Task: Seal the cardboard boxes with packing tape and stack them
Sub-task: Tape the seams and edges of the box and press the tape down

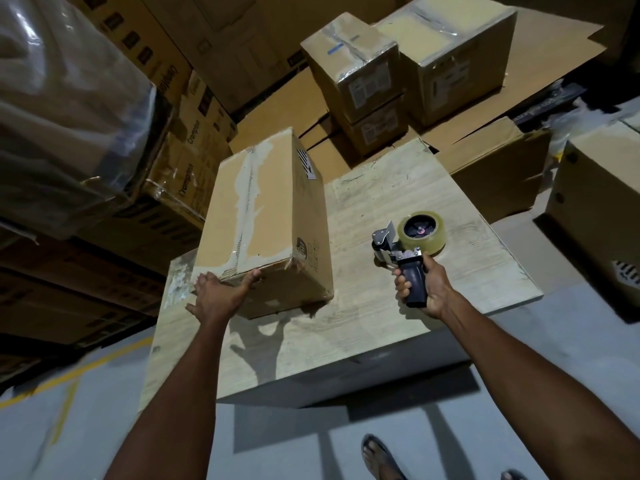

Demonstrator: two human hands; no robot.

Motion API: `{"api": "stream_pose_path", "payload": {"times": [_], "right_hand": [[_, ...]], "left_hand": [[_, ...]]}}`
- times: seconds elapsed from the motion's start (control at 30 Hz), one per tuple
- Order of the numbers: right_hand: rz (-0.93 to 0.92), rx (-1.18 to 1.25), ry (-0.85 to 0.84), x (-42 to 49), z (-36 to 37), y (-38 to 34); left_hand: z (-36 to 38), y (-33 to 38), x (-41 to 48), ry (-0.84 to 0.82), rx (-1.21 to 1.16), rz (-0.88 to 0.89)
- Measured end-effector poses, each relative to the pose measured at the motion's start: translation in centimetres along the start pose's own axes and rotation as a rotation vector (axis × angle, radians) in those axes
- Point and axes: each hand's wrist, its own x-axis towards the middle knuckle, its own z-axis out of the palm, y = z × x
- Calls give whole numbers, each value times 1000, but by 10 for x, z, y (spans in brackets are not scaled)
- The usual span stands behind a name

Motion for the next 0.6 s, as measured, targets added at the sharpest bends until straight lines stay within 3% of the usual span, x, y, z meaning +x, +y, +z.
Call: {"api": "stream_pose_path", "payload": {"times": [0.27, 0.33, 0.5, 0.6], "right_hand": [[-222, 21, 167, 10, 22, 24], [-274, -16, 321, 22, 18, 31], [-462, -598, 944, 9, 32, 45], [-682, -667, 1097, -2, 49, 61]], "left_hand": [[0, 0, -3, 8, 21, 17], [0, -1, -4, 9, 16, 22], [0, 1, -9, 29, 9, 43], [0, 1, -11, 47, 15, 54]]}}
